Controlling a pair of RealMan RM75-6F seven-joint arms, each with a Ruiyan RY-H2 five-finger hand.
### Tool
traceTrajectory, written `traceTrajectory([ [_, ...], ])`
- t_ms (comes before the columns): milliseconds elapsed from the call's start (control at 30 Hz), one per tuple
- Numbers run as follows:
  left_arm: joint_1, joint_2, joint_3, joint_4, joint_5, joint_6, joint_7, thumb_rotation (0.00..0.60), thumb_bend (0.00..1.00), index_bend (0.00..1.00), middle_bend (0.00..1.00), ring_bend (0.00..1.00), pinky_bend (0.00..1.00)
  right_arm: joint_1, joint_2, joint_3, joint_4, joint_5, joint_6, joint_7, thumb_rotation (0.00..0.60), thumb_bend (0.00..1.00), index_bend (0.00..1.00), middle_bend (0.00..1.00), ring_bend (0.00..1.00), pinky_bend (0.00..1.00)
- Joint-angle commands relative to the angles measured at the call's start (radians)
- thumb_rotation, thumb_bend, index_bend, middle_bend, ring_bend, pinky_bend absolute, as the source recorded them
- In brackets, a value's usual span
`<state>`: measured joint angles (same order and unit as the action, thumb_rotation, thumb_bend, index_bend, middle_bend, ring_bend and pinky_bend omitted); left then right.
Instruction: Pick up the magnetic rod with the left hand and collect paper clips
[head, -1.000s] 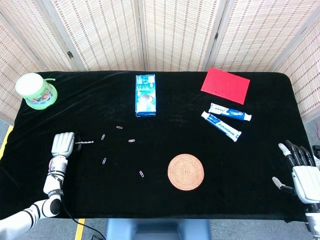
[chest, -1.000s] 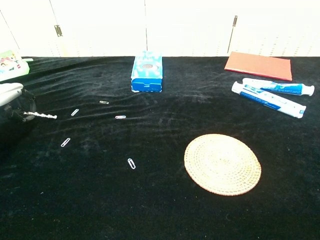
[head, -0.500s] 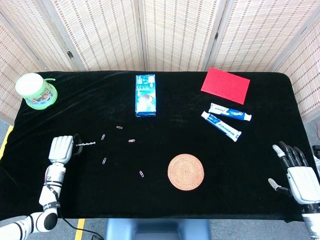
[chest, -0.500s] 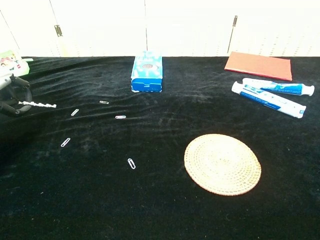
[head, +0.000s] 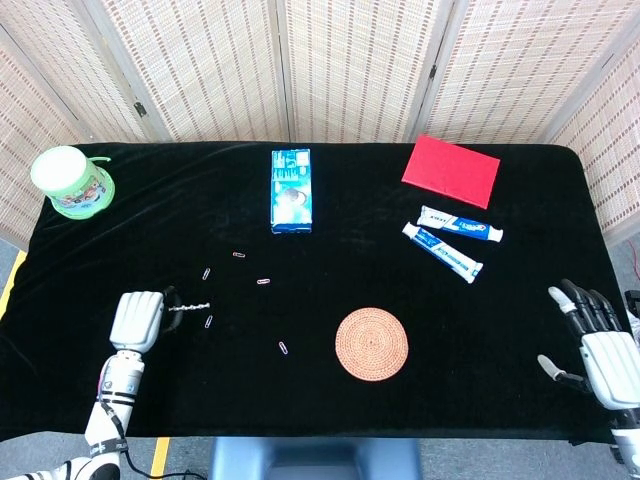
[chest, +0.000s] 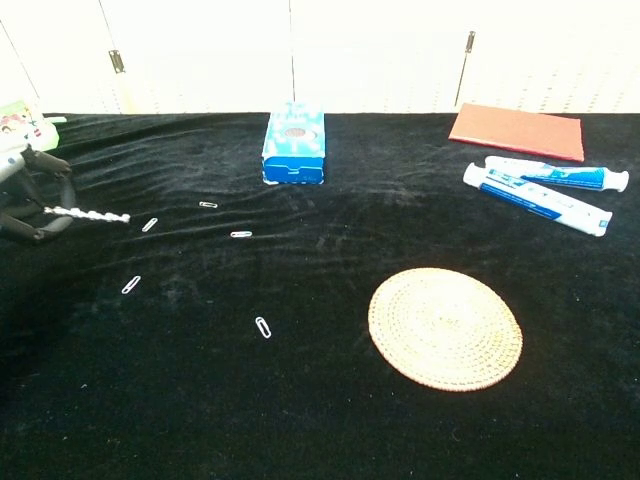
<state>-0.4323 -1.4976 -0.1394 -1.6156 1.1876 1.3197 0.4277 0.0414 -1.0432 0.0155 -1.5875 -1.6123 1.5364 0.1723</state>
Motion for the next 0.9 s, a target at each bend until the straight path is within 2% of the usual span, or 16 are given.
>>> traceTrajectory([
  [33, -0.004, -0.004, -0.005, -0.007, -0.019, -0.015, 0.009, 0.600, 0.65, 0.83, 1.00, 1.00, 1.00, -0.009, 0.006, -0.005, 0.007, -0.006, 0.008, 0.014, 0.600, 0.24, 0.00, 0.00, 0.00, 0.00],
  [233, -0.010, -0.033, 0.002, 0.012, -0.016, -0.026, 0.023, 0.600, 0.65, 0.82, 1.00, 1.00, 1.00, -0.024, 0.012, -0.009, 0.016, -0.011, 0.035, 0.035, 0.600, 0.24, 0.00, 0.00, 0.00, 0.00],
  [567, -0.009, -0.101, 0.025, 0.136, -0.034, -0.079, -0.009, 0.600, 0.65, 0.81, 1.00, 1.00, 1.00, -0.037, 0.010, -0.004, 0.033, -0.009, 0.064, 0.063, 0.600, 0.24, 0.00, 0.00, 0.00, 0.00],
  [900, -0.015, -0.140, 0.029, 0.205, -0.044, -0.122, -0.019, 0.600, 0.65, 0.80, 1.00, 1.00, 1.00, -0.041, 0.008, -0.003, 0.032, -0.018, 0.076, 0.057, 0.600, 0.24, 0.00, 0.00, 0.00, 0.00],
])
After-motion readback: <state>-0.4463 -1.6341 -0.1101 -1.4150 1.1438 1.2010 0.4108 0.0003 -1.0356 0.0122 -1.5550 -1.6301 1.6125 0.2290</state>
